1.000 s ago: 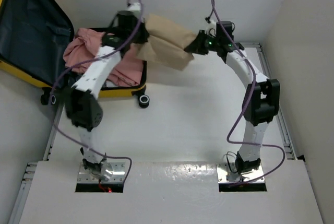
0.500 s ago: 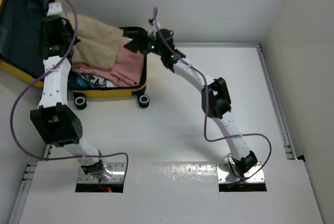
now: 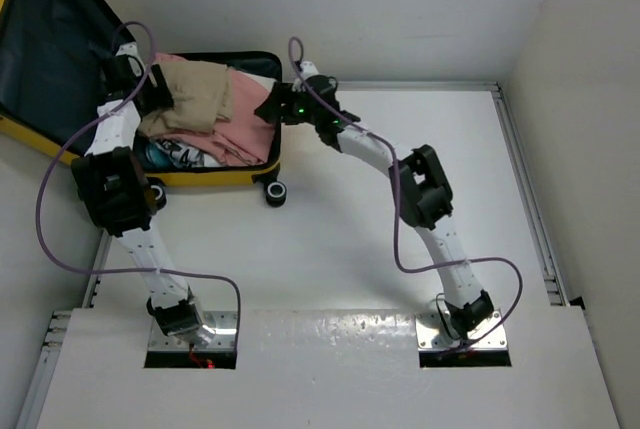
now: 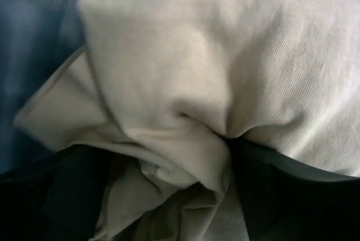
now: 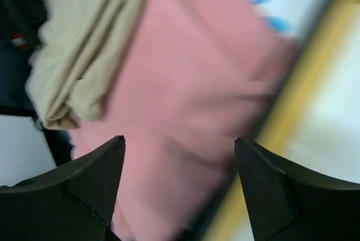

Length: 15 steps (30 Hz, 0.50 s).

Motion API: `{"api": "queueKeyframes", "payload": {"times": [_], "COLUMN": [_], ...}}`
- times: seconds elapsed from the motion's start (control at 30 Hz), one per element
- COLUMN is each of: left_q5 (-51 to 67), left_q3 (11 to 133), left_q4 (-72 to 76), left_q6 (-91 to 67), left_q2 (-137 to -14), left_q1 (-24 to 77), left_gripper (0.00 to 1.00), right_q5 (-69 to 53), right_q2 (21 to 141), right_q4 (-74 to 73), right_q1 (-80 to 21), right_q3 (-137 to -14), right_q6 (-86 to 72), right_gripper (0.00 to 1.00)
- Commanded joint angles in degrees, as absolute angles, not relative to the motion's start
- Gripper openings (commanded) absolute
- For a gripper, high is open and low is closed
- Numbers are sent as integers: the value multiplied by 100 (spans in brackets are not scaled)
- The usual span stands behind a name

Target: Pack the luggage

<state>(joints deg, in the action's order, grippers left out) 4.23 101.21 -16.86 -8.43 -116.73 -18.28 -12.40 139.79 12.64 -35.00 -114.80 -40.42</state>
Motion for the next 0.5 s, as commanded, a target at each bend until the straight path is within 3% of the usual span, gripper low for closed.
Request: {"api": "queueKeyframes", "payload": {"times": [0.0,0.2,0.37,0.47], "left_q5": [756,20,-2158,-3933], "left_q3": [10468,11293,11346,11416], "left_q4": [-1222,-1283,-819,222], "left_q6": [-748,725,1887,3871], "left_q2": [-11111,-9716,-9062,-9280], "left_q1": [-1539,-801,-185,53], "left_gripper": [87,87,87,87], "right_q5": [-1423,-1845,-2303,-2426], "right_q2": [13089,12226,11804,11663], "right_q4": [1354,1353,1239,1195], "right_q1": [-3006,-2549,-2251,-2171], "right_q3": [-10882,-9950,-9616,-9405], "right_q6": [-3893,-3824,-3788,-3762], "right_gripper": [77,79,79,79]}}
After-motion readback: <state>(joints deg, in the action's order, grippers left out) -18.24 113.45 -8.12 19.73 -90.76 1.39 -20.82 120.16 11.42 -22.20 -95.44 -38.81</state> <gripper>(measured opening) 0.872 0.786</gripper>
